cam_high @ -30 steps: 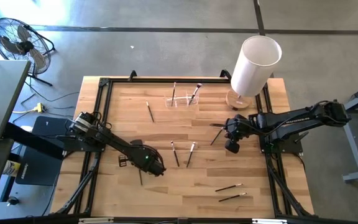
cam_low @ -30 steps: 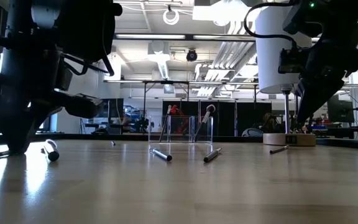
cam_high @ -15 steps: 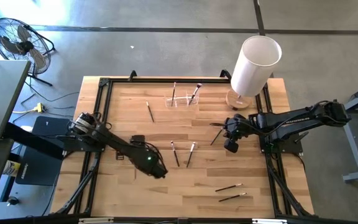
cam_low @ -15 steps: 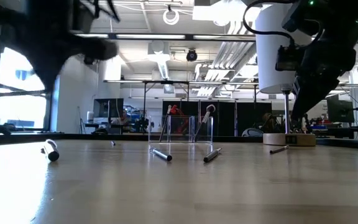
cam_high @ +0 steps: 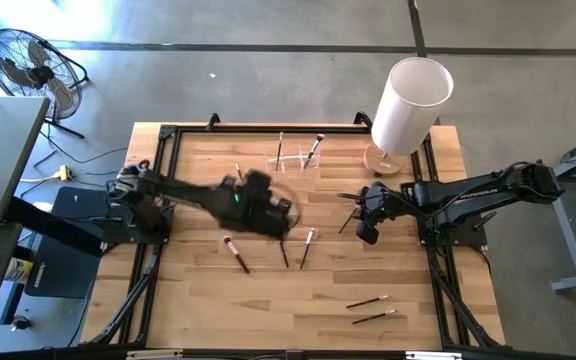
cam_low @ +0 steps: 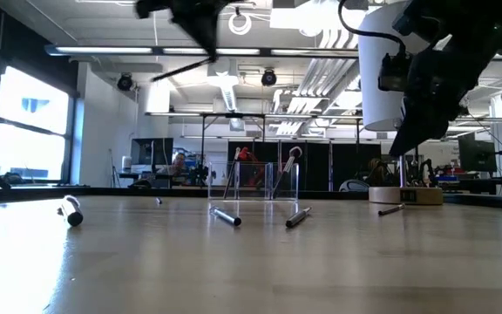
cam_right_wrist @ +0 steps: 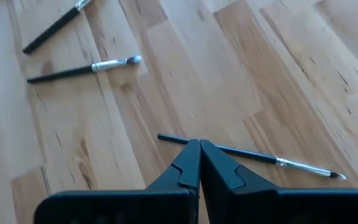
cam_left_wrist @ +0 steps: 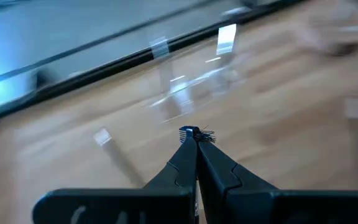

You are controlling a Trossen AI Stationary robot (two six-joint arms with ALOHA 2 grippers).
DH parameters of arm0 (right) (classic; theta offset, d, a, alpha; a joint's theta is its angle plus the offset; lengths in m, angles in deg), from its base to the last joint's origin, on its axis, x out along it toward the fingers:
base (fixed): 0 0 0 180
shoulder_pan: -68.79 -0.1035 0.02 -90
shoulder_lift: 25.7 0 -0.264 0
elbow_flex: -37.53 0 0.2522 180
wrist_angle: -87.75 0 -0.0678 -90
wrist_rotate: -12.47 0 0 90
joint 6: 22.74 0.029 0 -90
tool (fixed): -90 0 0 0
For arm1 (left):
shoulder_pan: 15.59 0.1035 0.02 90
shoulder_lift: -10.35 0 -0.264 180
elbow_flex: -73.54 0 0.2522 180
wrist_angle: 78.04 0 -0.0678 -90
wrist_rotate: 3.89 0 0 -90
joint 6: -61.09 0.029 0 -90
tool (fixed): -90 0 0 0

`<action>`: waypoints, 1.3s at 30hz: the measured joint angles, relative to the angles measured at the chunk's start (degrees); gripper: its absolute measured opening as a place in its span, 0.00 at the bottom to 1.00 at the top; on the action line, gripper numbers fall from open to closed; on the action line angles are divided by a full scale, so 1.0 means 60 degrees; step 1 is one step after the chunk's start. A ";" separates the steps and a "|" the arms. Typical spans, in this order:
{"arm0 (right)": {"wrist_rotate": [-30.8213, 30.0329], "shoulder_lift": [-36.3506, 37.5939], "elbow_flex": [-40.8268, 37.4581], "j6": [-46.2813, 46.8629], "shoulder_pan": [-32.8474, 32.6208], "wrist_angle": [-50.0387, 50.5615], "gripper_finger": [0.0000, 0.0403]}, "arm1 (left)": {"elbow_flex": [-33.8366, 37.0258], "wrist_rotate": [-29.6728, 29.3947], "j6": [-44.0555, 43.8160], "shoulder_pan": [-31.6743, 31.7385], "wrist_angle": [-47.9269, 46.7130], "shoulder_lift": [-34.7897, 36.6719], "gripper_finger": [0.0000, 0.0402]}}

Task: Pick & Place Makeup Brushes
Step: Put the black lash brush into the transparent organizer

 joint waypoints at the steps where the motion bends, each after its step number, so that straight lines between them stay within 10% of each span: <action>1: -0.0004 0.0000 0.0000 0.0033 0.0000 -0.0065 0.00 | -0.0108 0.0344 0.1248 0.0262 0.0742 0.0026 0.00; 8: -0.0063 0.0000 0.0000 0.0755 0.0000 -0.0348 0.01 | -0.0325 0.4283 0.8134 0.1900 0.6059 -0.0018 0.00; 18: -0.1104 0.0000 0.0000 0.2666 0.0000 -0.0521 0.00 | 0.0765 0.8018 1.0966 0.4122 0.8109 0.0275 0.00; 23: -0.1864 0.0000 0.0000 0.3561 0.0000 -0.0978 0.00 | 0.3142 1.0732 1.0993 0.5614 1.1021 0.1283 0.00; 29: -0.2627 0.0000 0.0000 0.4115 0.0002 -0.1585 0.00 | 0.7036 1.3240 0.9426 0.7365 1.8405 0.1701 0.00; 33: -0.3295 0.0000 0.0000 0.4517 0.0002 -0.1869 0.00 | 0.8915 1.3315 0.8122 0.8262 2.3671 0.0973 0.00; 39: -0.4124 0.0000 0.0000 0.4532 0.0004 -0.2211 0.00 | 0.8909 1.3219 0.8127 0.8438 2.6028 -0.0866 0.00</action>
